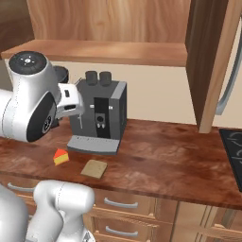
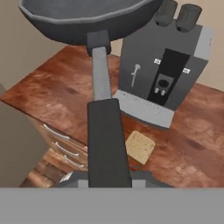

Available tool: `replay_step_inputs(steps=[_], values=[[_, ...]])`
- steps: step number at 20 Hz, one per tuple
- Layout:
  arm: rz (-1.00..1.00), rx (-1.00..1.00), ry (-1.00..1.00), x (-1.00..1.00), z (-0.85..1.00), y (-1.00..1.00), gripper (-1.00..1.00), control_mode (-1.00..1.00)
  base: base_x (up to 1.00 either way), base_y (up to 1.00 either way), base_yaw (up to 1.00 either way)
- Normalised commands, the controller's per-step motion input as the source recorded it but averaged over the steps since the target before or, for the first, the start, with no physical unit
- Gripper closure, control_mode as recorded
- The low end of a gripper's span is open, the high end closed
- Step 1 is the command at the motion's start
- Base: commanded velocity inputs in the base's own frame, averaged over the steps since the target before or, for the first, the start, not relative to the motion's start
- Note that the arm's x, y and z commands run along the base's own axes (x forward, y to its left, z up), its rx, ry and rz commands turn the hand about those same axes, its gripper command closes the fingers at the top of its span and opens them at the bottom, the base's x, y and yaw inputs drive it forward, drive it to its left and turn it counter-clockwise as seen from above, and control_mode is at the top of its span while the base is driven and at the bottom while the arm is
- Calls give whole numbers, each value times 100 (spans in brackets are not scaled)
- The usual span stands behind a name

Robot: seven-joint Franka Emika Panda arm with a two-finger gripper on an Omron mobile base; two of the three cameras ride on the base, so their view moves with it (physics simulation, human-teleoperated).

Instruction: Pick the pan from the cabinet and place it on the stove. Then turn on the stove burner for the pan.

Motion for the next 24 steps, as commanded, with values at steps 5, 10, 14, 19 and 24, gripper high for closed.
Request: replay_step_inputs(steps=[5, 10, 14, 19, 24], values=[[0, 0, 6, -13, -8, -1, 100, -100, 0, 0, 0], [0, 0, 0, 0, 0, 0, 100, -100, 0, 0, 0], [0, 0, 0, 0, -1, 0, 100, 100, -6, 0, 0], [0, 0, 0, 0, 0, 0, 100, 100, -52, -18, -23], [0, 0, 0, 0, 0, 0, 100, 100, -46, -18, -36]])
